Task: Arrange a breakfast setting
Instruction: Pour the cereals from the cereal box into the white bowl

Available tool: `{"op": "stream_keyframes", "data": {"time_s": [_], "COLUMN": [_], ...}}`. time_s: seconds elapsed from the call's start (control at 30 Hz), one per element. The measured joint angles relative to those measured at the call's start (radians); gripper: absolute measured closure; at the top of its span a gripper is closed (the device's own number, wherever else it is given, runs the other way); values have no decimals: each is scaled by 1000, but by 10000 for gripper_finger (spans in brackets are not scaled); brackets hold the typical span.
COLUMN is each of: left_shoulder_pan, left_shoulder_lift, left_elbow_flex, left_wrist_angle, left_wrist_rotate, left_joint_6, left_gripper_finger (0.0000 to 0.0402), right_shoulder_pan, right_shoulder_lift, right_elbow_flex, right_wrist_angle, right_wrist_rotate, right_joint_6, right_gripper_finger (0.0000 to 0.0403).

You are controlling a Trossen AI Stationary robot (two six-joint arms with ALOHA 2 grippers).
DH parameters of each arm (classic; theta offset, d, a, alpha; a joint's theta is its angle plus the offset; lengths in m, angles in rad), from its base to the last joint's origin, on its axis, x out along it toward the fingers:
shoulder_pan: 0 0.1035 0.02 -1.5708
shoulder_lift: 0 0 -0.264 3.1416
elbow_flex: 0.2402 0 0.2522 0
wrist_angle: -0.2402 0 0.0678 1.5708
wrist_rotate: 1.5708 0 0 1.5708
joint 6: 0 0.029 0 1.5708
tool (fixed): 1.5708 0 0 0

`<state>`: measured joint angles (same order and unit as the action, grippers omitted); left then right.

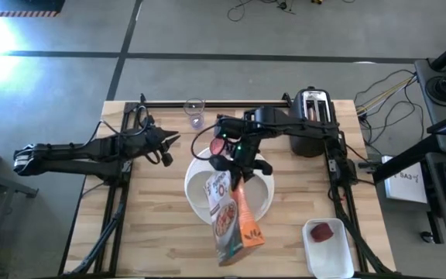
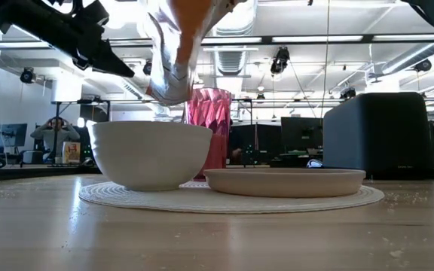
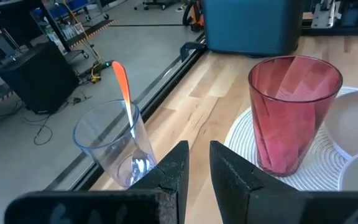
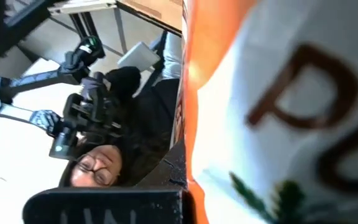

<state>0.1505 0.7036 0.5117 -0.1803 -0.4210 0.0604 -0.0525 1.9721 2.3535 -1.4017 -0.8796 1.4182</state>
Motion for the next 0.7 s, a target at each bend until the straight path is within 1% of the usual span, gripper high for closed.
{"op": "stream_keyframes", "data": {"time_s": [0.13, 0.27, 0.37, 0.7], "left_shoulder_pan": [0, 1, 2, 2], "left_shoulder_lift": [-2, -6, -12, -57], "left_elbow_flex": [-5, -11, -16, -17], "left_wrist_angle": [-7, -10, -20, -80], "left_wrist_rotate": [-2, -39, -66, -79], "left_joint_6": [12, 34, 36, 36], "left_gripper_finger": [354, 354, 354, 354], "right_shoulder_pan": [-9, -13, -14, -18], "right_shoulder_lift": [8, 12, 12, 12], "right_elbow_flex": [0, 0, 0, 0], "right_wrist_angle": [17, 39, 62, 105], "right_wrist_rotate": [-33, -59, -67, -68], "right_joint_6": [59, 124, 179, 286], "right_gripper_finger": [394, 394, 394, 394]}}
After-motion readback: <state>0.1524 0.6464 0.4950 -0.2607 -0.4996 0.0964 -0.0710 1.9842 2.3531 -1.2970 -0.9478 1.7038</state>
